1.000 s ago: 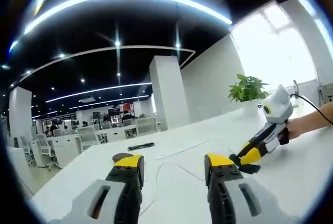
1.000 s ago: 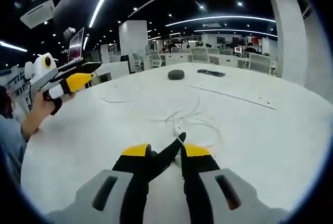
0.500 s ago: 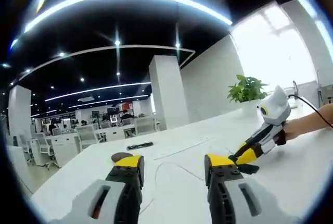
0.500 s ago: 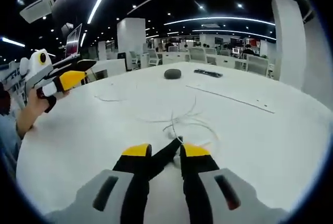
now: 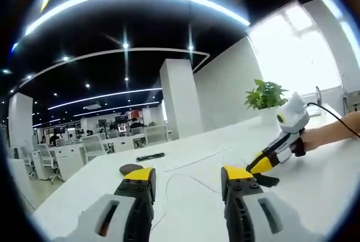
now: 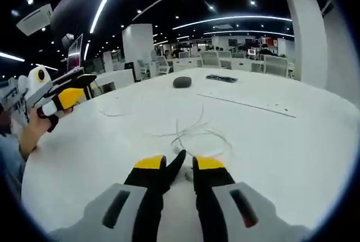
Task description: Peel open the Velcro strap on the desktop, arrange the wired earphones neatly onto it, and close the Velcro strap to secure them.
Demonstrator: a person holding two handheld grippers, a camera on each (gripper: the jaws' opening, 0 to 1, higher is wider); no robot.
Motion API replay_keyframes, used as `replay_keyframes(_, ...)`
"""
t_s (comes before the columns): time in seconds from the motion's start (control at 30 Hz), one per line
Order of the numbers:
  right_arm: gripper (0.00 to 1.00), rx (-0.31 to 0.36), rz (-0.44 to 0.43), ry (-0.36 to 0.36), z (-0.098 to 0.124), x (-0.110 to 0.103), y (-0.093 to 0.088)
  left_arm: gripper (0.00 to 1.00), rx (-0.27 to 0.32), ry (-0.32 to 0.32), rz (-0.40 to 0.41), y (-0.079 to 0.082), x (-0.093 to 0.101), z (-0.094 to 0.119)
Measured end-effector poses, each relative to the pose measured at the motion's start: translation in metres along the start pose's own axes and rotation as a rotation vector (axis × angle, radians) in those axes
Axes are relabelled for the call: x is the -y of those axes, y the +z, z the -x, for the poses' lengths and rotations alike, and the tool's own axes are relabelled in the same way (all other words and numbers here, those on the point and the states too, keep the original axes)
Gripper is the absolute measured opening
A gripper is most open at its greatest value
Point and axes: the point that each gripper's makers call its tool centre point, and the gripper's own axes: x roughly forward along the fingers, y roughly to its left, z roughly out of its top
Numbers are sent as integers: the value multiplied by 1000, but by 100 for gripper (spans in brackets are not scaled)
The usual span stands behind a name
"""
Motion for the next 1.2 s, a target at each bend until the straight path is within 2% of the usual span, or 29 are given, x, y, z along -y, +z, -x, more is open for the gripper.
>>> replay_keyframes(1.2,10,18,-9,28,3,-8,3,50,-3,-7,-4,0,4,0)
